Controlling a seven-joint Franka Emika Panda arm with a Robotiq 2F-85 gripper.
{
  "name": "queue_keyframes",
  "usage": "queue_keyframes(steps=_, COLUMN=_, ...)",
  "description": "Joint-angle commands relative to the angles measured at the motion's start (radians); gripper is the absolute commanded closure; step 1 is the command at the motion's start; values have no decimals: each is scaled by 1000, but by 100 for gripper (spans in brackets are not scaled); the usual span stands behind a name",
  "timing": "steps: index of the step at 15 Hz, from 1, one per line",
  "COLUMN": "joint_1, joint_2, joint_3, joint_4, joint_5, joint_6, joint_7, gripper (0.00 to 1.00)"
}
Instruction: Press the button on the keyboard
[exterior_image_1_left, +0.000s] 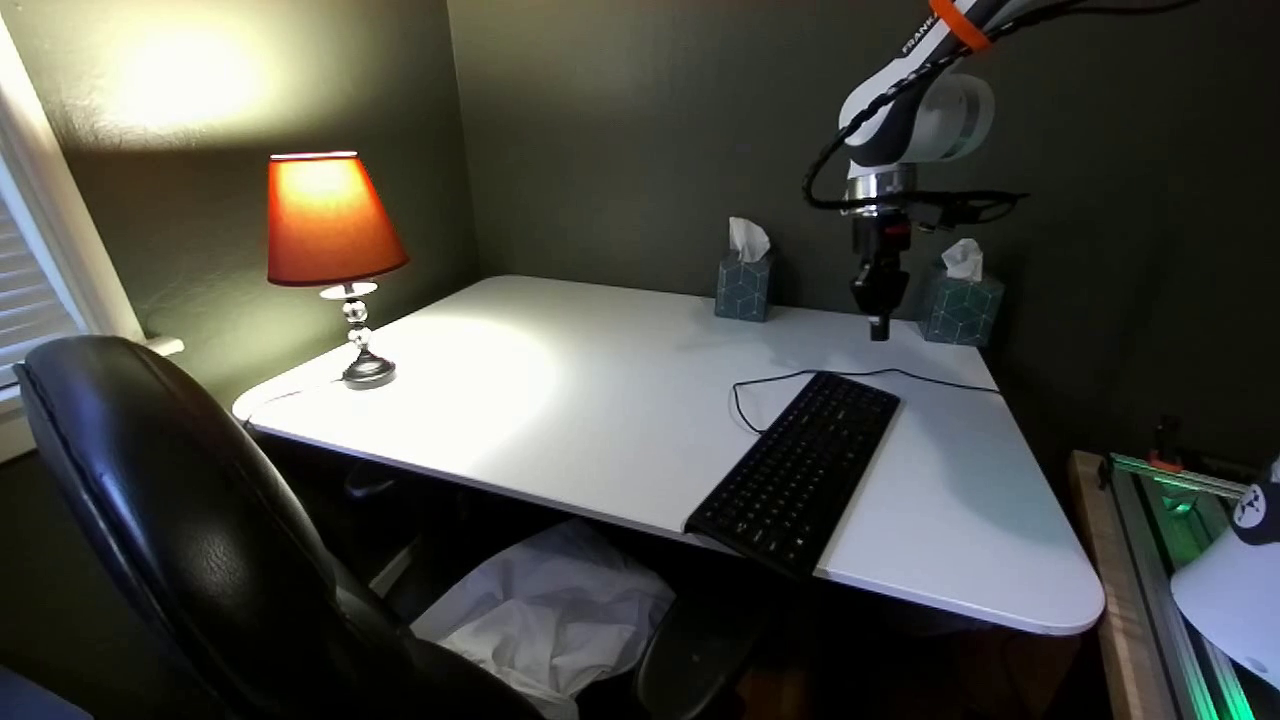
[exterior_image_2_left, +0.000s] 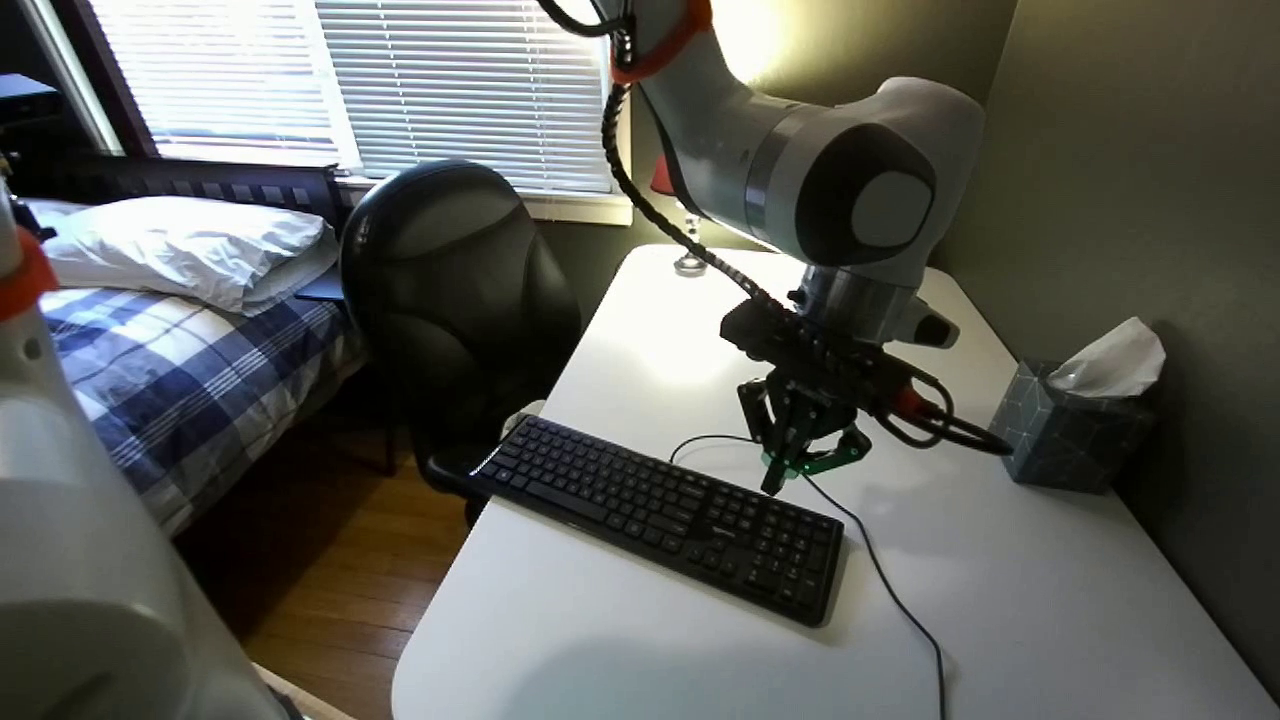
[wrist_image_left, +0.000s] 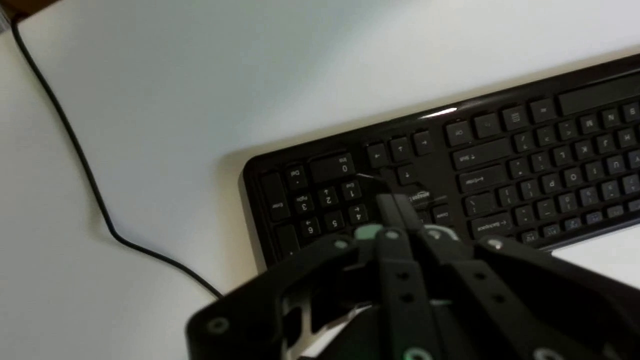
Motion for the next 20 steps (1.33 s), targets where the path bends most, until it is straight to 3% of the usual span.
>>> queue_keyframes(steps=1, joint_1=-30, joint_2=59, joint_3=24, joint_4=48, joint_5=24, joint_6=-23, joint_7=2, gripper=100)
queue_keyframes(steps=20, joint_1=-99, joint_2=255, joint_3=87, joint_4=193, joint_5=31, joint_6=-52, joint_7=-11, gripper=100)
